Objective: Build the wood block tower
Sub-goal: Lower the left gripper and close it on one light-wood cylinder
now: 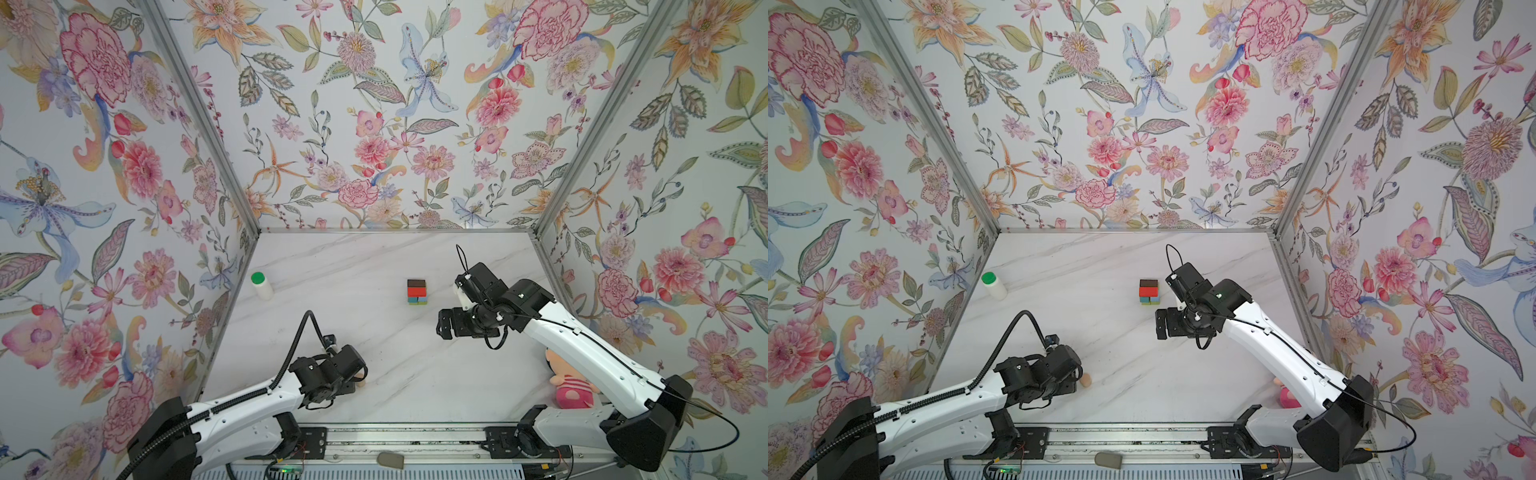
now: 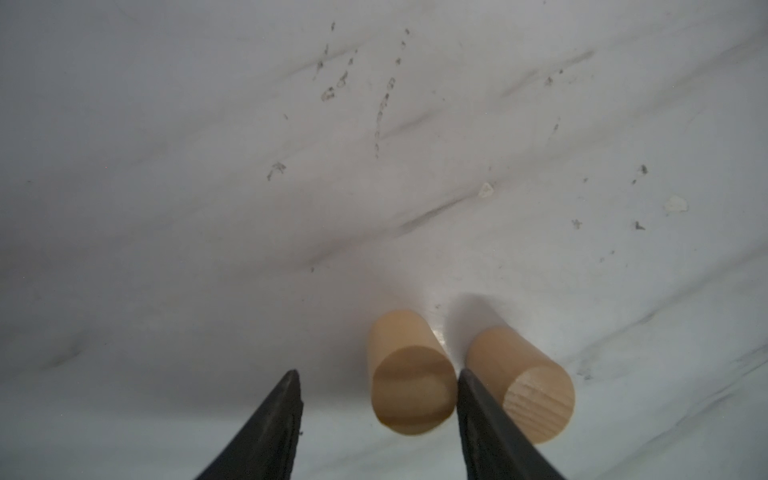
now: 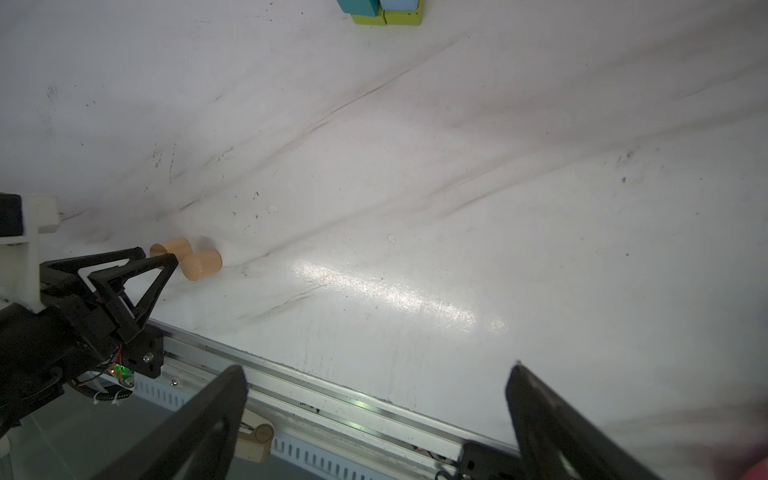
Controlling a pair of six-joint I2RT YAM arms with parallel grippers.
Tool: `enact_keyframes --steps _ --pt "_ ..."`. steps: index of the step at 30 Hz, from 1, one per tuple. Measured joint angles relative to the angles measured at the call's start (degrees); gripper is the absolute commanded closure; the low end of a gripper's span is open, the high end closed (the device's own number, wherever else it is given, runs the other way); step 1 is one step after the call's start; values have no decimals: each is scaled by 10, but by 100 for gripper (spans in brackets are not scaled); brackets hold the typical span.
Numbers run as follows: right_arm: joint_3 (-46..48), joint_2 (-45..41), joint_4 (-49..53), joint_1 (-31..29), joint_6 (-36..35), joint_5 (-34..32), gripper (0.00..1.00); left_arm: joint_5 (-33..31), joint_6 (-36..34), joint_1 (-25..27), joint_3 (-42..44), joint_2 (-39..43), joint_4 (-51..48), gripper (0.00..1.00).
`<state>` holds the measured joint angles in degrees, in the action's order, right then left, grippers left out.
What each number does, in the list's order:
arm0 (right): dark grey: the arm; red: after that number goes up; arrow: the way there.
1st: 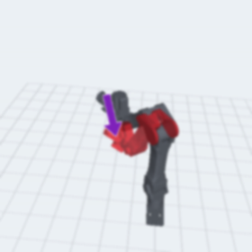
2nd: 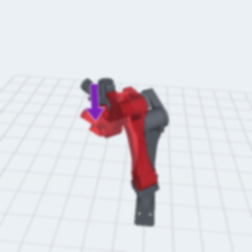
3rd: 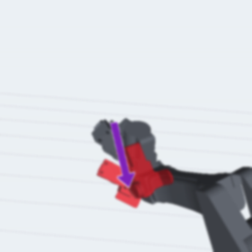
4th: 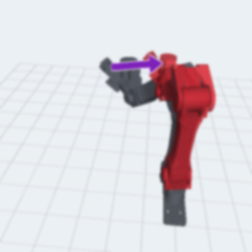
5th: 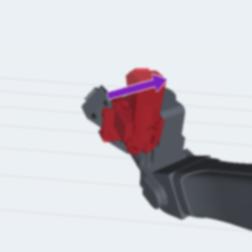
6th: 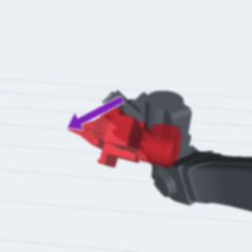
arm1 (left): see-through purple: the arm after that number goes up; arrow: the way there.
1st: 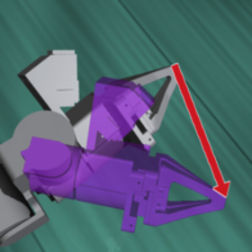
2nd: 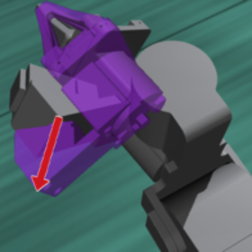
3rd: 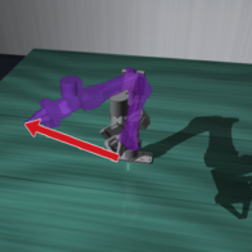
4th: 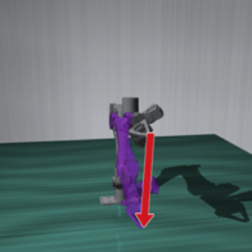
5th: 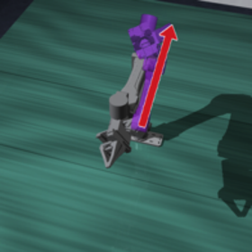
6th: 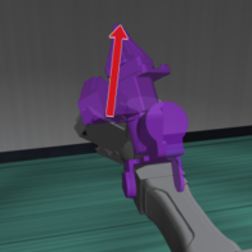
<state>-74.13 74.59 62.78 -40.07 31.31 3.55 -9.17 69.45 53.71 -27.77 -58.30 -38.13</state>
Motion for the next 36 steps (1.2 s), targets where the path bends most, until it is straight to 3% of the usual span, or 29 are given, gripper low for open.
enact_keyframes --steps 3,9,15,18,21,31,36 --pt "0 0 0 1 0 1 1 0 -6 -1 0 -9 3 42" --pt "0 0 0 4 0 1 1 2 -18 -5 0 -18 5 58" --pt "3 0 -1 6 0 1 1 5 -27 -9 -1 -29 5 63" --pt "10 0 0 8 0 1 1 7 -31 -11 -4 -35 5 64" --pt "12 0 0 9 0 1 1 9 -33 -13 -6 -39 5 56" --pt "12 0 0 15 0 1 1 10 -46 -21 -19 -53 5 56" --pt "12 0 0 16 0 1 1 10 -56 -22 -24 -62 5 71"
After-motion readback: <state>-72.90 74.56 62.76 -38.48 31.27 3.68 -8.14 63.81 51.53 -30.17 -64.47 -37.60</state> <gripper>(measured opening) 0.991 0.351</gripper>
